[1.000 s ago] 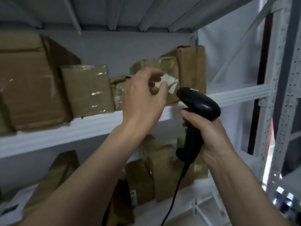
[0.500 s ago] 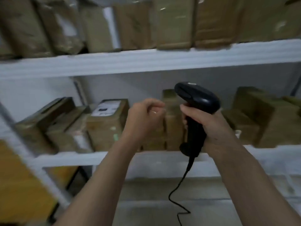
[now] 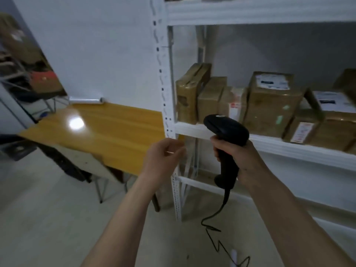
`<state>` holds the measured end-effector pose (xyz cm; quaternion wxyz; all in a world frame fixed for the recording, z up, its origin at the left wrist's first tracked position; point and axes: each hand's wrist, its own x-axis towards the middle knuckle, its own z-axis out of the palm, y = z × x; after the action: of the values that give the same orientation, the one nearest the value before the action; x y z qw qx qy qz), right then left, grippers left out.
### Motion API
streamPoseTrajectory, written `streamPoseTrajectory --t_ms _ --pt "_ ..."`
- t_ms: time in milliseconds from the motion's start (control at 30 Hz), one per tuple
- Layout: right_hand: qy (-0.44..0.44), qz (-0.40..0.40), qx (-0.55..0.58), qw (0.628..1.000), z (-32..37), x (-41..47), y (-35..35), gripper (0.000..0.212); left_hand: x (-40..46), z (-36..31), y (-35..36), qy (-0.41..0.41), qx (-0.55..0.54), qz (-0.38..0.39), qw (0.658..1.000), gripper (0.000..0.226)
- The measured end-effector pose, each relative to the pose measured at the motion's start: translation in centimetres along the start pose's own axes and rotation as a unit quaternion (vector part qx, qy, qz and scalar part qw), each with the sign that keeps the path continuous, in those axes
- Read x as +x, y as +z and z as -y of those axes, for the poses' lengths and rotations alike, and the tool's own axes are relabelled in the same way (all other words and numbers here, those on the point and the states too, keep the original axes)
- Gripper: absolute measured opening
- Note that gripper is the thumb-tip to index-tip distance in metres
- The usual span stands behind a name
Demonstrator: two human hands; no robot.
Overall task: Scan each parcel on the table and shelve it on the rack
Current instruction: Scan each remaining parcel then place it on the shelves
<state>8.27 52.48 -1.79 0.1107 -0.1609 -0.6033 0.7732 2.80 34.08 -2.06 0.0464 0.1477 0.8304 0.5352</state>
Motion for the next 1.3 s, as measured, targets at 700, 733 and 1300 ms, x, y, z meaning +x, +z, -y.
streamPoseTrajectory --t_ms 700,733,1300 --pt "0.041 0.058 -0.052 0.996 -8.0 10.8 22.9 0.006 9.0 14.4 -18.3 -0.086 -0.017 -0.049 0.995 0.004" --pt "0.043 0.050 -0.052 0.996 -8.5 12.0 23.7 0.006 10.3 15.1 -18.8 -0.089 -0.013 -0.043 0.995 0.004" --pt "0.097 -0.087 -0.004 0.991 -10.4 24.4 27.9 0.006 28.7 19.2 -20.5 -0.096 0.032 0.113 0.988 0.029"
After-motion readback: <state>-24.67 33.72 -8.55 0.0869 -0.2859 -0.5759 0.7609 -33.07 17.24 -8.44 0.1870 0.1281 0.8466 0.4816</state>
